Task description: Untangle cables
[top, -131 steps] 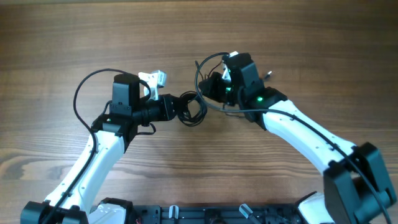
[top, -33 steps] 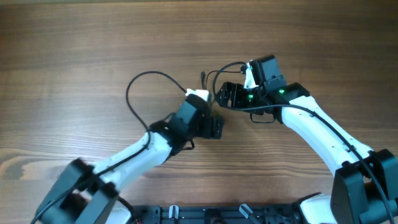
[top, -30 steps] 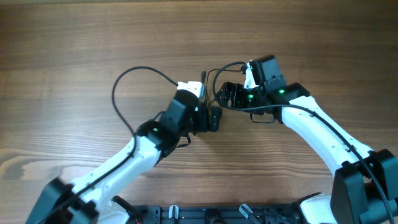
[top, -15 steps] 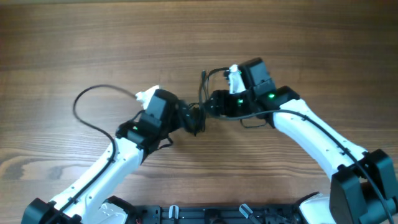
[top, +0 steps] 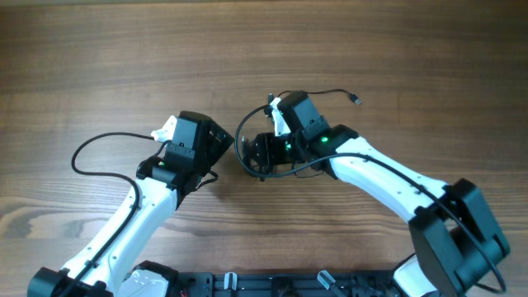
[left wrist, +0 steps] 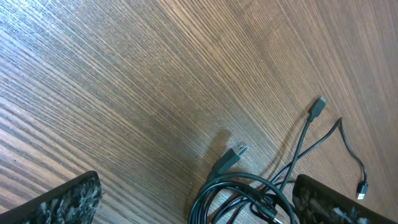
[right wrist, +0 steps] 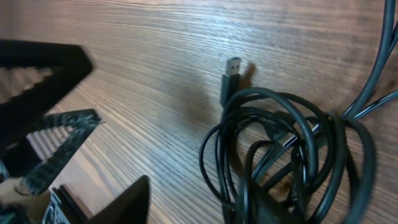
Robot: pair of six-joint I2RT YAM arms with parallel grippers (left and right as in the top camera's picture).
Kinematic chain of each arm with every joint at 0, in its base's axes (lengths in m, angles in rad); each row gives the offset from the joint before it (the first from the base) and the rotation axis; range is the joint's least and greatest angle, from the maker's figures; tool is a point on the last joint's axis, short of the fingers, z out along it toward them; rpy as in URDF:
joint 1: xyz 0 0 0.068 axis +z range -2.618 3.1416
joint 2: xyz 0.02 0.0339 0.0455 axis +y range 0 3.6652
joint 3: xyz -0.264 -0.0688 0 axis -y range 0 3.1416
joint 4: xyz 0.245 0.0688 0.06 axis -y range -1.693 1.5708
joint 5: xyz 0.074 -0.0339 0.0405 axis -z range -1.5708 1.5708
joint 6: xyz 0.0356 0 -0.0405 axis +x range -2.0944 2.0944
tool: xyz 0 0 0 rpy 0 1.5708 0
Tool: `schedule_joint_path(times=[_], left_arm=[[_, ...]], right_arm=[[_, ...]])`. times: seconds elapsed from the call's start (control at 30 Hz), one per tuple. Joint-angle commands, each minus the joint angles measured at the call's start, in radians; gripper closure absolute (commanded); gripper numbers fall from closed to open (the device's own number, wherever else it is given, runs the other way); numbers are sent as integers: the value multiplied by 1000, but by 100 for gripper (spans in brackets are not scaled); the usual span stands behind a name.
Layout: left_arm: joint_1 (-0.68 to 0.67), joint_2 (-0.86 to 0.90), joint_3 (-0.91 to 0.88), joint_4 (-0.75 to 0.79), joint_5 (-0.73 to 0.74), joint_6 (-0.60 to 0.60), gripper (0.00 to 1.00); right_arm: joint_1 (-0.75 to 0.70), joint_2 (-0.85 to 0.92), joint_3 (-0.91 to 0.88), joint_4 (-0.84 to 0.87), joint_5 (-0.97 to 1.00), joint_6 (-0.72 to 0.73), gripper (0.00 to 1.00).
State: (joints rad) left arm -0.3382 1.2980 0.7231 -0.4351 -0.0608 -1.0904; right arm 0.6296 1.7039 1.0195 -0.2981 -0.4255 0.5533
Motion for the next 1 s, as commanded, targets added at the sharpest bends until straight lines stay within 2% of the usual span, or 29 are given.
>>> schedule_joint_path(times=[0.0, 0.03, 0.07, 0.13, 0.17, 0.23, 0.3, 0.43, 0.53, 0.7, 0.77, 0.8, 0.83, 0.9, 0.97], left_arm=[[6, 0, 2, -18, 5, -14, 0], [6, 0, 2, -29, 6, -14, 0], [6, 0, 2, -39, 13, -14, 0], [4, 0, 0, -53, 76, -12, 0], [-2, 0, -1, -52, 124, 16, 0], [-23, 0, -2, -52, 191, 110, 1], [-48, 0, -2, -52, 246, 163, 4], [-129, 32, -3, 11, 265, 167, 7], [-192, 103, -3, 104, 277, 167, 9], [-205, 259, -3, 238, 277, 140, 11], [-199, 311, -3, 240, 277, 140, 19], [-187, 339, -3, 229, 278, 133, 29], [-177, 350, -3, 217, 277, 106, 34], [-146, 352, -3, 195, 277, 84, 40], [-106, 352, -3, 176, 277, 85, 41]], right_arm=[[2, 45, 3, -1, -12, 33, 58], [2, 45, 3, -1, -12, 34, 60], [2, 45, 3, -2, -13, 34, 68], [-3, 45, 3, -1, -25, 34, 92], [-14, 45, 3, -1, -29, 34, 96], [-67, 36, 3, 0, -125, 34, 96], [-142, 23, 3, 15, -333, 32, 96], [-193, -40, 4, 45, -506, 33, 95], [-194, -143, 11, 55, -518, 29, 95], [-195, -333, 46, 55, -497, 23, 95], [-219, -411, 67, 55, -452, 23, 95], [-252, -452, 87, 54, -427, 23, 95], [-289, -478, 108, 50, -409, 22, 95], [-381, -520, 157, 29, -345, 21, 96], [-465, -543, 190, -9, -266, 16, 95]])
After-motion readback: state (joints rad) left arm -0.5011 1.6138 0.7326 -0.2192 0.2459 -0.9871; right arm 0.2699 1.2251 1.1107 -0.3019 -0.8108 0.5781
